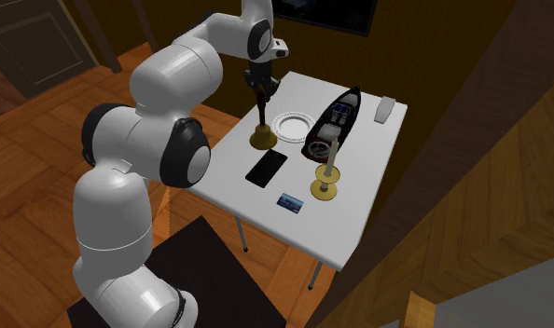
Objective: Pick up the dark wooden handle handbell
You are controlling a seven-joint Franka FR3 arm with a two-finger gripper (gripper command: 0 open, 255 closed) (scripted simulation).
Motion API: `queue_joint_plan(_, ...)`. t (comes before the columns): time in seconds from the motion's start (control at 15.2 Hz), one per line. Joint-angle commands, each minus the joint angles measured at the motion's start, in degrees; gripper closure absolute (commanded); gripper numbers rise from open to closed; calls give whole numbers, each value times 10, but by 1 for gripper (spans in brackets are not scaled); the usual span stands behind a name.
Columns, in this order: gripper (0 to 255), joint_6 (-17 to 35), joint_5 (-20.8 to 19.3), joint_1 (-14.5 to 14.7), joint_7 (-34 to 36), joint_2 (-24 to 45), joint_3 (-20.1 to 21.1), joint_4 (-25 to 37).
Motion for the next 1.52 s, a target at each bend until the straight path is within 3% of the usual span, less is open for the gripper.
queue_joint_plan(0.0, 255, 1, 0, 0, 0, 0, 0, -1)
queue_joint_plan(0.46, 255, 1, 0, 0, 0, 1, 0, 0)
queue_joint_plan(1.45, 255, -139, -9, 17, 3, 41, 0, 180)
